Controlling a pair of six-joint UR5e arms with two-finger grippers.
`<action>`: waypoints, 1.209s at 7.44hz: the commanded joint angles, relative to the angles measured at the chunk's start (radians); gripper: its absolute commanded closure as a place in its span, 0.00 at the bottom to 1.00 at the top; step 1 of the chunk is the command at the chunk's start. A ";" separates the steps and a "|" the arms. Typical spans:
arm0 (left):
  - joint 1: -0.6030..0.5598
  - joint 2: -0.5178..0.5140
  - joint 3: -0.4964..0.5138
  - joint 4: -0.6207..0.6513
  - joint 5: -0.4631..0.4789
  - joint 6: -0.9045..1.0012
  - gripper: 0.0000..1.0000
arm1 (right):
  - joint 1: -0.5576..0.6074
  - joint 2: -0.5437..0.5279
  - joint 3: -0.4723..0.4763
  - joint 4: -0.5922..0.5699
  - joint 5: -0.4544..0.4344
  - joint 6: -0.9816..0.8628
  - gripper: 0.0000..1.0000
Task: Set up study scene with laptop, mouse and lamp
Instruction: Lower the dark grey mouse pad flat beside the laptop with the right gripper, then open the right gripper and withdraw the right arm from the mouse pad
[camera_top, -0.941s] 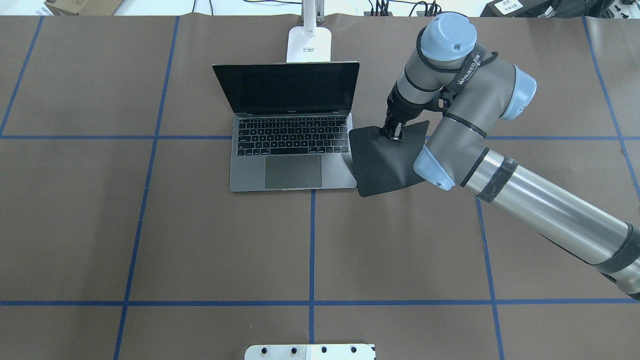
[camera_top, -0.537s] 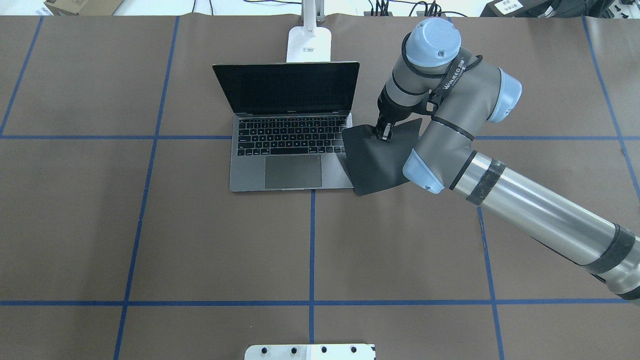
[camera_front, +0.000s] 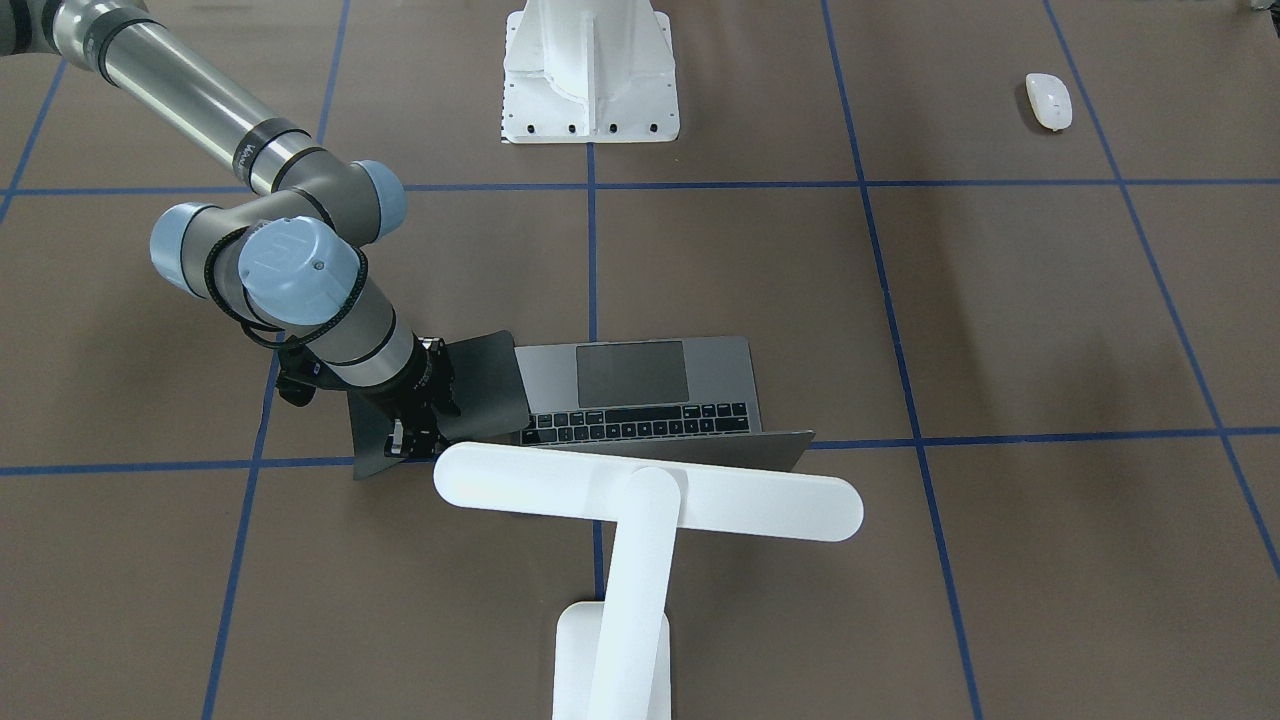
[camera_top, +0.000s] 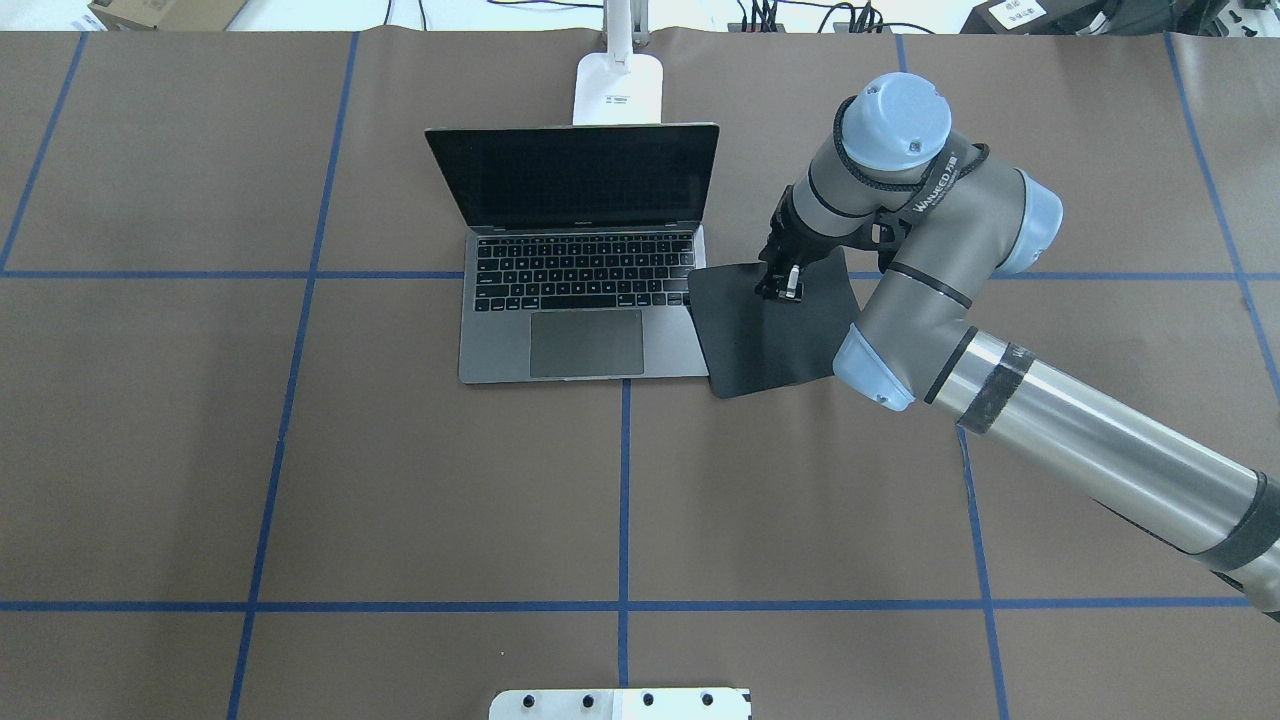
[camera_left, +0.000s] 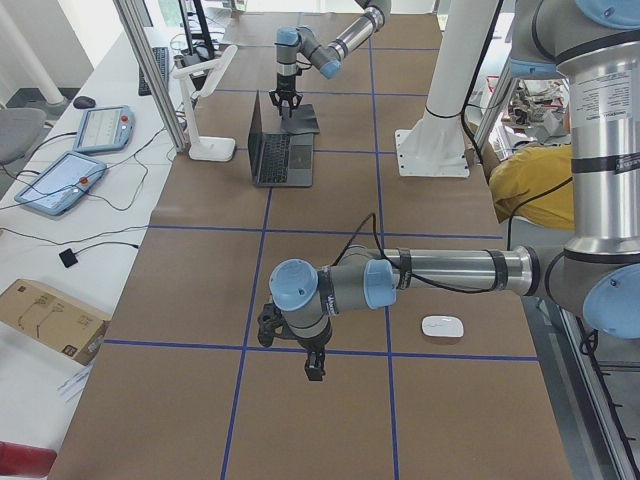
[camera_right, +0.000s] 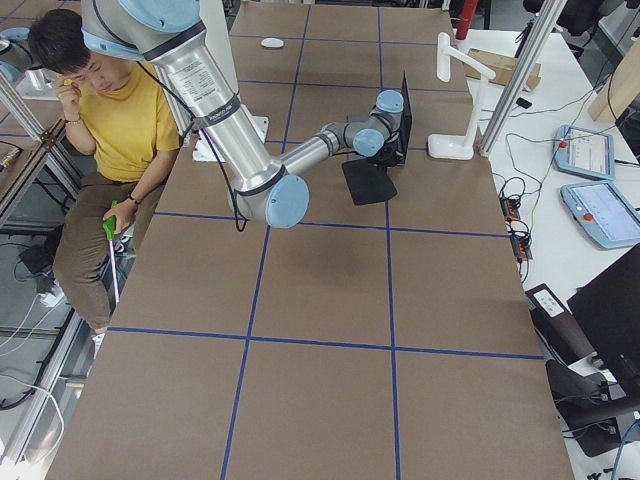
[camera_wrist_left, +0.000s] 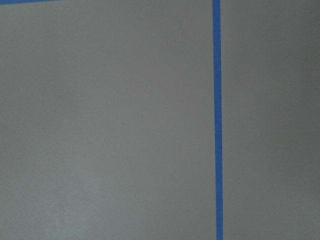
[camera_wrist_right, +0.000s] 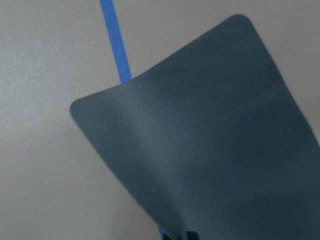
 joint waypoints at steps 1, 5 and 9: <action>0.000 0.001 0.000 0.001 0.000 0.000 0.00 | 0.002 -0.020 0.008 0.025 -0.048 -0.190 0.00; 0.000 -0.002 -0.017 -0.001 0.000 -0.002 0.00 | 0.063 -0.081 0.029 0.025 -0.064 -0.952 0.00; 0.002 -0.013 -0.118 -0.006 -0.003 0.002 0.00 | 0.189 -0.239 0.121 0.014 -0.001 -1.441 0.00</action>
